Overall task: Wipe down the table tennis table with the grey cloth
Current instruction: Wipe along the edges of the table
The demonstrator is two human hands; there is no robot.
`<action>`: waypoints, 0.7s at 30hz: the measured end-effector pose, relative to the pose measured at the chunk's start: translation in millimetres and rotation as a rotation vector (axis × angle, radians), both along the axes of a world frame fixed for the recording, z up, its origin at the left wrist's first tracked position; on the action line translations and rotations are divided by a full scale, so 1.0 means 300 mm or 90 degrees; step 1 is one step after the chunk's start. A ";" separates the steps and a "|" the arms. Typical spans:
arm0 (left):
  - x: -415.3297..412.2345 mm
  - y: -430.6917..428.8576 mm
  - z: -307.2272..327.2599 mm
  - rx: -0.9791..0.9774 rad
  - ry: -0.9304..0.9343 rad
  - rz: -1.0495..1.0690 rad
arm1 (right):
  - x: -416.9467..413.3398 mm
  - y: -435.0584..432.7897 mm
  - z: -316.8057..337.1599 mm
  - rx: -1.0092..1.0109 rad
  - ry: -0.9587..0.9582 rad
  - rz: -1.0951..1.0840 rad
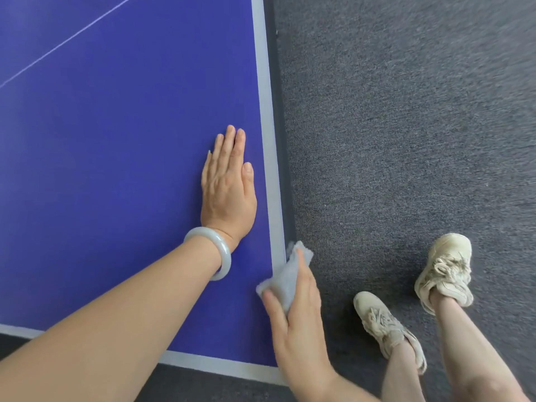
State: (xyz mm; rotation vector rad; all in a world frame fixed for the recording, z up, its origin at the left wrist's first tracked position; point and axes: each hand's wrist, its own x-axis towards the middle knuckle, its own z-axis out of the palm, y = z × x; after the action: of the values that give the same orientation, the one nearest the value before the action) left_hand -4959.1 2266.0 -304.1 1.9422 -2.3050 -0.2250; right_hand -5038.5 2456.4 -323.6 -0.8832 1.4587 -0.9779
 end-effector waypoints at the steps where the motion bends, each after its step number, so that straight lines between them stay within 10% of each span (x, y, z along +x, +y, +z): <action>1: 0.000 -0.001 0.000 0.001 0.002 0.000 | -0.004 -0.066 -0.009 0.005 -0.004 -0.007; 21: 0.002 -0.007 0.013 0.022 0.016 0.013 | -0.106 -0.714 -0.031 0.102 -0.053 0.000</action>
State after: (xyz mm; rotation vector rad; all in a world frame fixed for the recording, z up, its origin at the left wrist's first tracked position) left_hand -4958.4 2263.9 -300.1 1.9660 -2.2793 -0.2886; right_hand -5070.3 2242.0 -332.9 -0.7180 1.4443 -0.8746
